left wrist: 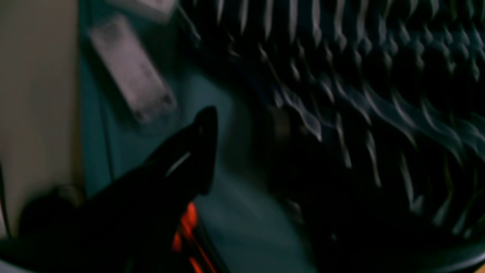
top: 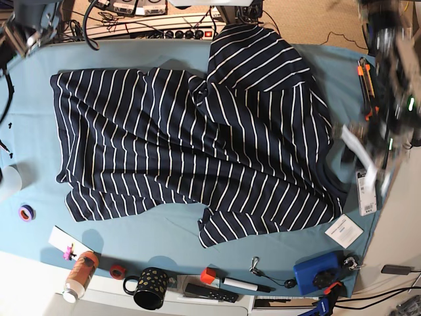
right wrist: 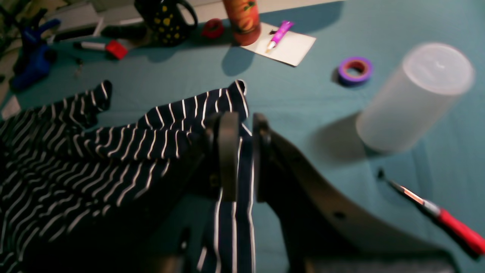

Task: Layout the t-shirt on the table in an organized manner, then fold the t-shirt properly
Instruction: 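Grasp the shirt's two shoulder corners with the left and right grippers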

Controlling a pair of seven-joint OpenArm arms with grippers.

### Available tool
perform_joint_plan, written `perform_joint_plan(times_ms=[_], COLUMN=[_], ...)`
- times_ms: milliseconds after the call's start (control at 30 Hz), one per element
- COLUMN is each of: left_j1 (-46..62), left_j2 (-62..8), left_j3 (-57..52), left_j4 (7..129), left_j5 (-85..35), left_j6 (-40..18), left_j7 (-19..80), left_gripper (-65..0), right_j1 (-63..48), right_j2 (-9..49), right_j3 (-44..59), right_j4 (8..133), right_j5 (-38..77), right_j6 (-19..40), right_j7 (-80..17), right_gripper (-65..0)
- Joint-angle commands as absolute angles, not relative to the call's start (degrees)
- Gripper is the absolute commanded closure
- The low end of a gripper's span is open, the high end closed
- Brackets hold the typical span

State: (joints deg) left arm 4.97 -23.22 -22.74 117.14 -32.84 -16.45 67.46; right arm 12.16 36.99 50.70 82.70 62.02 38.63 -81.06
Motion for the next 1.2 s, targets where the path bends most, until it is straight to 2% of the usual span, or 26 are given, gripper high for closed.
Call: perform_joint_plan(times_ms=[0, 200, 433, 467, 600, 767, 867, 967, 1067, 1167], left_j1=[6.46, 20.97, 31.35, 31.75, 31.92, 31.90, 31.90, 31.90, 31.55, 31.40], left_j2=[-23.83, -23.03, -14.37, -13.45, -12.25, -12.21, -12.19, -11.90, -10.90, -10.66], left_j3=[-24.64, -28.21, -28.27, -28.27, -28.27, -28.27, -28.27, -28.27, -28.25, -28.27], left_j4=[119.94, 124.46, 124.46, 124.46, 124.46, 124.46, 124.31, 123.28, 120.20, 117.64], left_j5=[-34.81, -37.15, -38.61, -38.63, -40.51, -40.97, -42.35, -42.70, -44.40, -46.11], left_j6=[-16.62, -16.60, -20.03, -20.01, -18.41, -17.61, -17.63, -17.69, -18.92, -20.32], left_j7=[65.98, 66.04, 63.99, 64.07, 67.24, 64.01, 62.41, 61.91, 61.10, 60.34], left_gripper=[-21.7, -21.7, -21.7, -21.8, -21.8, -22.2, -26.0, -29.3, -29.2, -29.2], right_j1=[11.20, 0.75, -8.95, -9.93, -13.67, -14.46, -14.44, -14.41, -14.41, -14.44], right_j2=[38.83, 38.41, 33.30, 32.40, 29.91, 27.66, 26.00, 24.29, 22.98, 22.41], right_j3=[52.90, 61.87, 62.83, 62.52, 59.29, 53.95, 51.99, 50.74, 50.24, 50.24], right_j4=[83.57, 83.57, 83.57, 83.57, 83.57, 83.57, 83.57, 83.57, 83.57, 83.57], right_j5=[63.37, 64.90, 64.73, 64.75, 65.12, 64.90, 64.69, 59.68, 53.63, 52.47], right_j6=[38.61, 38.87, 40.00, 40.00, 40.00, 40.00, 40.00, 40.00, 40.00, 40.00], right_j7=[-80.00, -80.00, -80.00, -80.00, -80.00, -80.00, -80.00, -75.53, -73.23, -73.30], right_gripper=[-8.0, -8.0, -8.2, -8.9, -22.4, -22.9, -22.9, -22.9, -22.9, -22.9])
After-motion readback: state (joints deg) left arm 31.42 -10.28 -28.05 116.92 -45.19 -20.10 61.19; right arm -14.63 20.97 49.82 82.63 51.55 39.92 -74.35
